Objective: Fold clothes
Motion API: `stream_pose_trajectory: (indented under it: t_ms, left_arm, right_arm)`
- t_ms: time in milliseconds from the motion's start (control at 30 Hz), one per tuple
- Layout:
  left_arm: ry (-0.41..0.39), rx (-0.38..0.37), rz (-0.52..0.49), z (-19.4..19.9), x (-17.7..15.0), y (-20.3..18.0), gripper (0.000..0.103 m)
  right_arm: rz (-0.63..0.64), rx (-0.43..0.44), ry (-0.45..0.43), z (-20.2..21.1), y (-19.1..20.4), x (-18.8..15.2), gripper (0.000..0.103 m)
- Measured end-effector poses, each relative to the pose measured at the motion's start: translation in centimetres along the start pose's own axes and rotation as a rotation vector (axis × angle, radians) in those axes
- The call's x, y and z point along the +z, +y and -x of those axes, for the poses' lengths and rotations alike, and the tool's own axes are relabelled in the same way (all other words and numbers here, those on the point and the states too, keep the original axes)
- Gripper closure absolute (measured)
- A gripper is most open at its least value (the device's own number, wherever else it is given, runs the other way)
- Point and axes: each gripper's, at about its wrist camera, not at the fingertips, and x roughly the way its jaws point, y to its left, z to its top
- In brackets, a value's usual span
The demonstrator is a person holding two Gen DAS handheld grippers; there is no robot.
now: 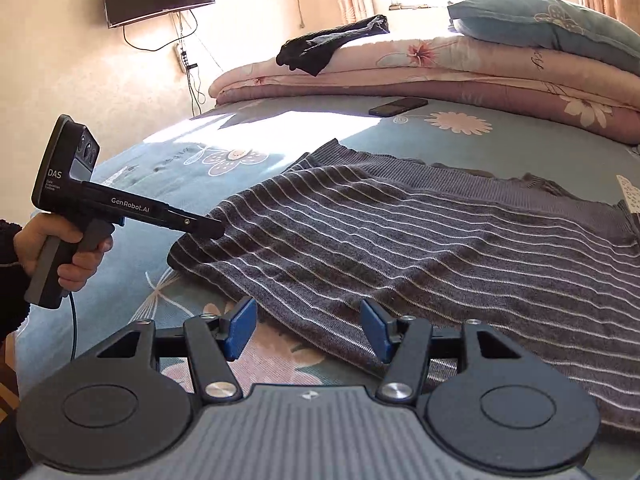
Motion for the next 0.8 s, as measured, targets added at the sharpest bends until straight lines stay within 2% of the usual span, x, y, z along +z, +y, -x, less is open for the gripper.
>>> stream_pose_trajectory:
  t_ms: [167, 267, 333, 400, 500, 633, 700, 800]
  left_arm:
    - [0.078, -0.039, 0.121, -0.7, 1.0, 0.7, 0.057]
    - [0.1, -0.125, 0.156, -1.4, 1.9, 0.7, 0.045]
    - [0.135, -0.131, 0.209, -2.5, 2.4, 1.1, 0.043]
    - [0.149, -0.125, 0.246, -3.2, 2.7, 1.5, 0.043]
    - [0.148, -0.13, 0.233, -3.5, 3.4, 1.3, 0.044]
    - [0.092, -0.243, 0.209, -3.0, 3.9, 1.2, 0.044]
    - [0.059, -0.297, 0.164, -2.9, 3.9, 0.9, 0.044]
    - [0.005, -0.351, 0.042, -2.4, 4.1, -0.1, 0.044]
  right_arm:
    - [-0.257, -0.021, 0.131, -0.3, -1.5, 0.7, 0.041]
    - [-0.435, -0.068, 0.222, 1.0, -1.5, 1.5, 0.041]
    - [-0.493, -0.112, 0.271, 1.6, -0.8, 2.6, 0.041]
    - [-0.498, -0.16, 0.302, 1.8, 0.2, 4.5, 0.041]
    - [-0.457, -0.217, 0.319, 1.4, 2.0, 8.0, 0.041]
    - [-0.359, -0.275, 0.306, -1.3, 3.7, 13.8, 0.044]
    - [-0.32, -0.289, 0.301, -3.4, 4.4, 16.3, 0.045]
    - [-0.222, -0.312, 0.319, -7.3, 5.8, 19.2, 0.045]
